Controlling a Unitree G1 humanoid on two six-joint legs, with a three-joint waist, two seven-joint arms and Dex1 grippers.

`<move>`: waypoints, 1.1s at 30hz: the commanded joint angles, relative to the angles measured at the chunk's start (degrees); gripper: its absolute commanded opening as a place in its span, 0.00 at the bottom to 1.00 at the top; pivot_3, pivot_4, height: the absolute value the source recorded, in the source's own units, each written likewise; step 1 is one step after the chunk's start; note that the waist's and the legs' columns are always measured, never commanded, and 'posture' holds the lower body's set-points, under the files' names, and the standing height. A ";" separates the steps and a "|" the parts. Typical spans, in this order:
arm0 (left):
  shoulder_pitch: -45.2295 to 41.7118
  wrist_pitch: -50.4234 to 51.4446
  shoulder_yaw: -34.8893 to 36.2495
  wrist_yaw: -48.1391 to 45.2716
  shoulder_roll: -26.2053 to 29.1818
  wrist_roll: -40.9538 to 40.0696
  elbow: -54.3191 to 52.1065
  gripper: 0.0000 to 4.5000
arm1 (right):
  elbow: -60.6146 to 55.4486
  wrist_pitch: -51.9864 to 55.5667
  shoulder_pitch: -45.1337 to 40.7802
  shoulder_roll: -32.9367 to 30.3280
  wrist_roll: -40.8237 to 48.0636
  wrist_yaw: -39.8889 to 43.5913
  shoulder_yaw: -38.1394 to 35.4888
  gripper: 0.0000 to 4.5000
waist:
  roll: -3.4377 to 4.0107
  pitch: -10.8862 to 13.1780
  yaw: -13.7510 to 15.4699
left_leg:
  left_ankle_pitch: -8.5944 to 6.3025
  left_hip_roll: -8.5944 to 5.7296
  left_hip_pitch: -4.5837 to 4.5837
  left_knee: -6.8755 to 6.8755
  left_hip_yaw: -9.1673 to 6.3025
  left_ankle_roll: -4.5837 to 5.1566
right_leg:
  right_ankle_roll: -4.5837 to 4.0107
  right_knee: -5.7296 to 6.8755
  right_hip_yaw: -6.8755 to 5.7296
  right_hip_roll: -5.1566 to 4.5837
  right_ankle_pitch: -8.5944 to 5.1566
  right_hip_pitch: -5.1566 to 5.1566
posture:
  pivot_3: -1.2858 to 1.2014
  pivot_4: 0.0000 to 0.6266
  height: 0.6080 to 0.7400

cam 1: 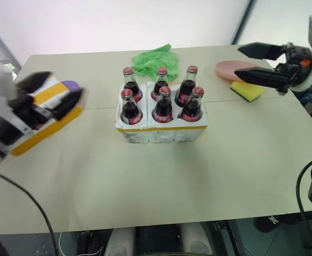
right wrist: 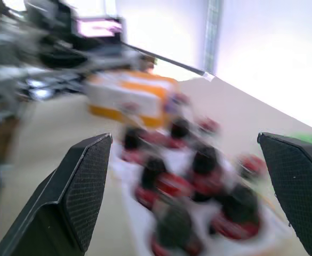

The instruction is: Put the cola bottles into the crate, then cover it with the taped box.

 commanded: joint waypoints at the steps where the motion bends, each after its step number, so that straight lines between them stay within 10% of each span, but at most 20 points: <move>1: 1.31 -0.37 11.66 12.92 -4.40 -5.10 -0.67 1.00 | -5.68 1.71 1.86 0.76 2.89 -0.68 -0.09 0.99 | -0.06 -0.04 0.13 | 0.00 0.00 0.01 0.01 -0.01 0.00 | 0.00 0.01 0.00 0.00 0.00 0.01 | 0.52 0.24 1.00; 10: 17.98 -12.78 25.61 22.37 -19.39 -29.93 2.77 1.00 | -5.44 -1.52 3.66 2.79 0.21 0.90 4.84 0.99 | -0.15 -0.09 0.69 | 0.01 -0.02 0.06 0.19 0.08 -0.04 | -0.31 -0.10 0.01 -0.08 0.06 0.18 | 0.52 0.24 1.00; 19: 21.21 -24.62 24.32 22.69 -23.17 -37.01 17.85 1.00 | -3.06 -2.49 1.29 3.39 -0.72 2.46 6.92 0.99 | -0.35 -0.21 1.91 | 0.02 0.00 0.15 0.19 0.09 -0.05 | -0.42 -0.18 0.00 -0.03 0.09 0.28 | 0.52 0.24 1.00; 28: 22.15 -26.11 17.69 16.31 -19.41 -27.55 25.56 1.00 | -3.24 -2.32 0.94 3.22 -1.32 1.52 7.33 0.99 | -0.69 -0.42 1.79 | 0.01 0.00 0.13 0.16 0.09 -0.06 | -0.43 -0.23 0.00 -0.03 0.08 0.27 | 0.52 0.24 1.00; 33: 27.71 -28.09 10.24 12.70 -13.15 -6.45 26.88 1.00 | -4.47 -2.29 1.95 3.11 -1.21 0.82 7.31 0.99 | -0.69 -0.42 1.52 | 0.01 0.00 0.13 0.11 0.11 -0.07 | -0.43 -0.24 0.01 -0.03 0.08 0.24 | 0.52 0.24 1.00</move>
